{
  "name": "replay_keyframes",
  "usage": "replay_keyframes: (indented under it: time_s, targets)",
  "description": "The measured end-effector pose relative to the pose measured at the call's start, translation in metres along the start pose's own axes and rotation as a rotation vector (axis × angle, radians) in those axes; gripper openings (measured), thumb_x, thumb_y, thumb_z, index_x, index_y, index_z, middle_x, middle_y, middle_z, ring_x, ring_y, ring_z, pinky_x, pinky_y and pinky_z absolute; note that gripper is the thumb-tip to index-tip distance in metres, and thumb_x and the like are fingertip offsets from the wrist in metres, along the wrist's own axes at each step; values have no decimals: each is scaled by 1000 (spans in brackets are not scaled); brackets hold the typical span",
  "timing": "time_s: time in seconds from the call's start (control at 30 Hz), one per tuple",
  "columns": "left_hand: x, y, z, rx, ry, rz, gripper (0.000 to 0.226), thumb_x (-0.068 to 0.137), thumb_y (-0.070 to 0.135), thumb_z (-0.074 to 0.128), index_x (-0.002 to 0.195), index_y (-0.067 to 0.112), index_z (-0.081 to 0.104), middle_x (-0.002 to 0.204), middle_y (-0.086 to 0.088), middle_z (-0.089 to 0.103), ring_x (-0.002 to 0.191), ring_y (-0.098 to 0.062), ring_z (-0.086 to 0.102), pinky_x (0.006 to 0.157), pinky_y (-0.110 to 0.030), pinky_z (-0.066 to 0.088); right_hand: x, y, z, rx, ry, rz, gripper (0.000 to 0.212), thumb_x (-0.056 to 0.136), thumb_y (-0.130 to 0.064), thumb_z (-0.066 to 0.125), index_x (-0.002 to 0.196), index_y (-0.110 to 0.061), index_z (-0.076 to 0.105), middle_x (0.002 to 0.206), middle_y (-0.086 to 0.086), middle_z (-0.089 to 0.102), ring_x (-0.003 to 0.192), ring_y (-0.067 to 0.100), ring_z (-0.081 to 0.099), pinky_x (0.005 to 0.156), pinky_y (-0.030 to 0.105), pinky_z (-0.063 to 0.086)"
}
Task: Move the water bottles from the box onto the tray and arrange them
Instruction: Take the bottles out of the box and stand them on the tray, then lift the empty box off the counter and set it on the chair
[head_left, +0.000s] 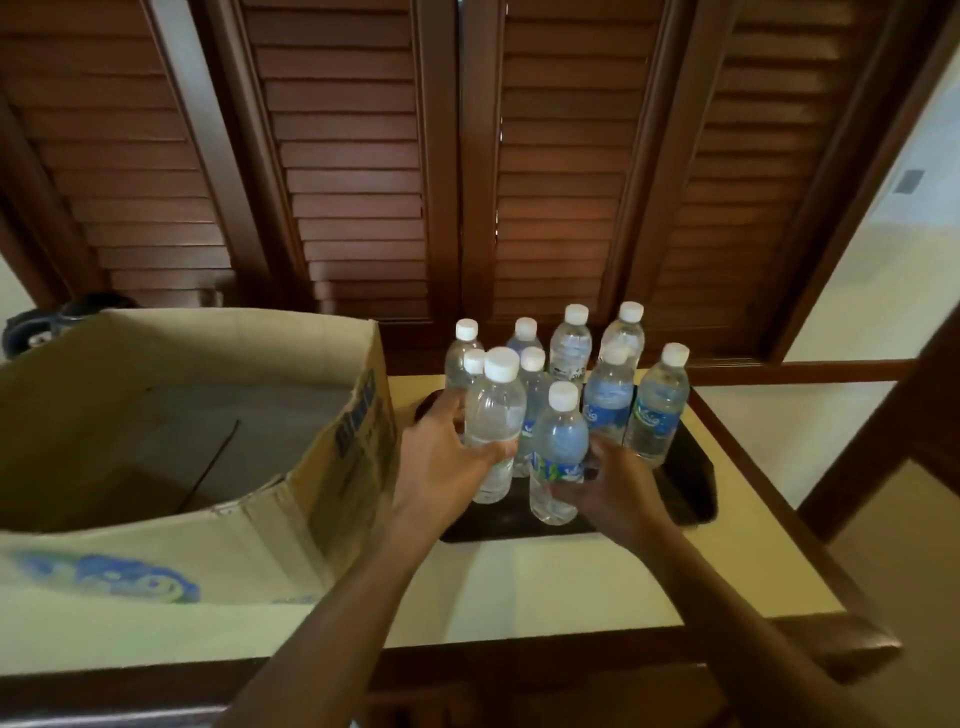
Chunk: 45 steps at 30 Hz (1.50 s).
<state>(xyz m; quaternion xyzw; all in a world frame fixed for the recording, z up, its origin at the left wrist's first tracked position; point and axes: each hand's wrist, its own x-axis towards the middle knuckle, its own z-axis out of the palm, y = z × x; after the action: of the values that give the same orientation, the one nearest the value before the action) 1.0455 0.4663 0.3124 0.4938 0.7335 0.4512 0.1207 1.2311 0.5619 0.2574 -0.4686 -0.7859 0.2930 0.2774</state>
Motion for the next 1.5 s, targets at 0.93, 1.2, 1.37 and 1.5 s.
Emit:
replay_keyframes:
  time_s: [0.93, 1.2, 1.37, 1.5]
  targets:
    - [-43, 9, -163, 83, 118, 126, 35, 87, 41, 70, 120, 37, 61, 105, 19, 61, 94, 3, 60, 74, -11, 49, -22, -146, 8, 133, 402, -261, 30, 92, -29, 69, 122, -25, 64, 126, -8, 59, 114, 8, 57, 92, 25, 50]
    - [16, -125, -344, 389, 382, 47, 32, 84, 32, 69, 115, 23, 68, 111, -2, 66, 104, -22, 61, 89, -35, 50, -26, -235, 123, 149, -50, 59, 77, 83, -80, 49, 137, -26, 52, 135, 4, 61, 122, 28, 59, 103, 50, 48]
    - [30, -225, -407, 373, 136, -371, 19, 93, 30, 61, 95, 13, 55, 95, -7, 65, 88, -24, 65, 66, -32, 50, -22, -266, 153, 205, -49, 386, 37, 101, -29, 54, 129, -4, 54, 102, 17, 61, 94, 39, 62, 88, 52, 57]
    - [8, -235, -413, 243, 55, -400, 25, 100, 18, 47, 78, 14, 59, 95, -12, 70, 77, -21, 65, 65, -31, 51, -42, -279, 148, 222, 67, 343, 16, 96, -7, 42, 105, -12, 54, 92, 17, 57, 89, 40, 60, 85, 51, 53]
